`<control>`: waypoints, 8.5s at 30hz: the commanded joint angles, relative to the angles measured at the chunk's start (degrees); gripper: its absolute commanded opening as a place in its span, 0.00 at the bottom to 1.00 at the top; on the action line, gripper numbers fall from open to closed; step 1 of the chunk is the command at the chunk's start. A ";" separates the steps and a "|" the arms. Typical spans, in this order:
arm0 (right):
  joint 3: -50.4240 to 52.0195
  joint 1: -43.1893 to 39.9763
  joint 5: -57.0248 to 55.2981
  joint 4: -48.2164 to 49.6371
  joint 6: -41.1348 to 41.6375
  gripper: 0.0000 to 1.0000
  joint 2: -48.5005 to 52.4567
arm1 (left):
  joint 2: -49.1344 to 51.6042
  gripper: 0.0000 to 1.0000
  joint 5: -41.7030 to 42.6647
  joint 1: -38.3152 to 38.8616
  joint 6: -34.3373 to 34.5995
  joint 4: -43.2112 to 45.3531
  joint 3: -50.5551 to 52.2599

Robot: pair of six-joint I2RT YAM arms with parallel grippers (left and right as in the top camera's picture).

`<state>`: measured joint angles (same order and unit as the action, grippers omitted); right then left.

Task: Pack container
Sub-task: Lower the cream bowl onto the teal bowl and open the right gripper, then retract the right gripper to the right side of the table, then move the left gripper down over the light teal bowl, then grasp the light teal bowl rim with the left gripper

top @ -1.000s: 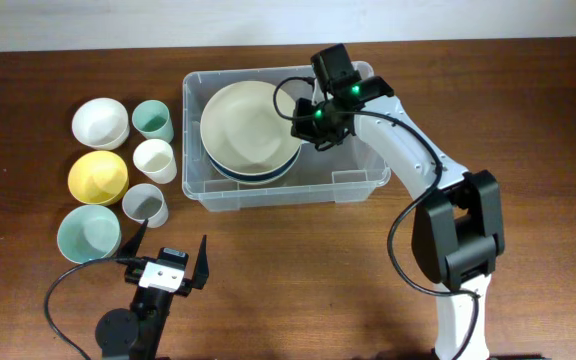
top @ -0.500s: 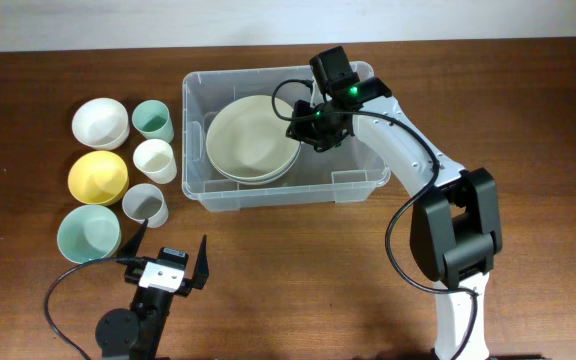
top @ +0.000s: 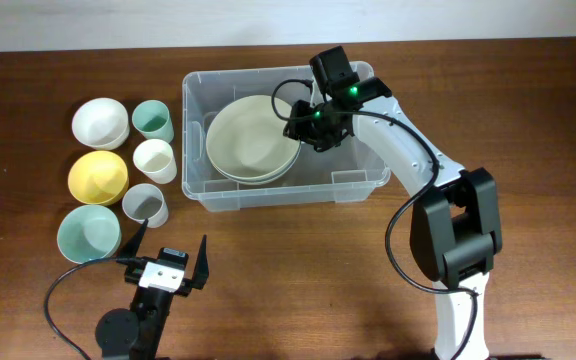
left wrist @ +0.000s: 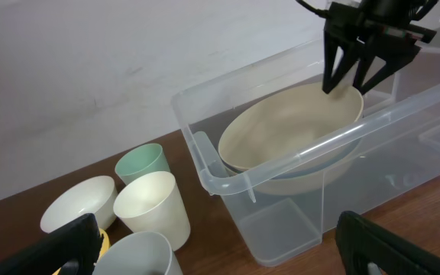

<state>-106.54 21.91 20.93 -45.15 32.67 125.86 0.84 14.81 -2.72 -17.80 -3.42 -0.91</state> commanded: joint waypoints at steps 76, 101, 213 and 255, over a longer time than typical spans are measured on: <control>-16.20 -18.80 -14.91 -19.06 -3.78 0.86 -12.20 | -0.17 1.00 0.85 -0.39 0.59 -0.02 0.39; -9.35 -50.07 -24.22 -41.90 -14.82 0.99 -16.63 | -0.17 1.00 0.85 -0.39 0.59 -0.02 0.39; -1.33 -50.05 -21.59 -31.50 -14.23 0.99 -16.52 | 78.34 1.00 -13.27 -27.17 42.01 -55.60 -64.50; -1.33 -50.05 -21.62 -31.50 -14.23 0.99 -16.52 | 98.27 1.00 -17.66 -29.81 55.95 -50.71 -61.96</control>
<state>-108.09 -27.99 -0.58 -76.62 18.83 110.08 98.76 -2.00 -32.27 37.39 -54.78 -63.31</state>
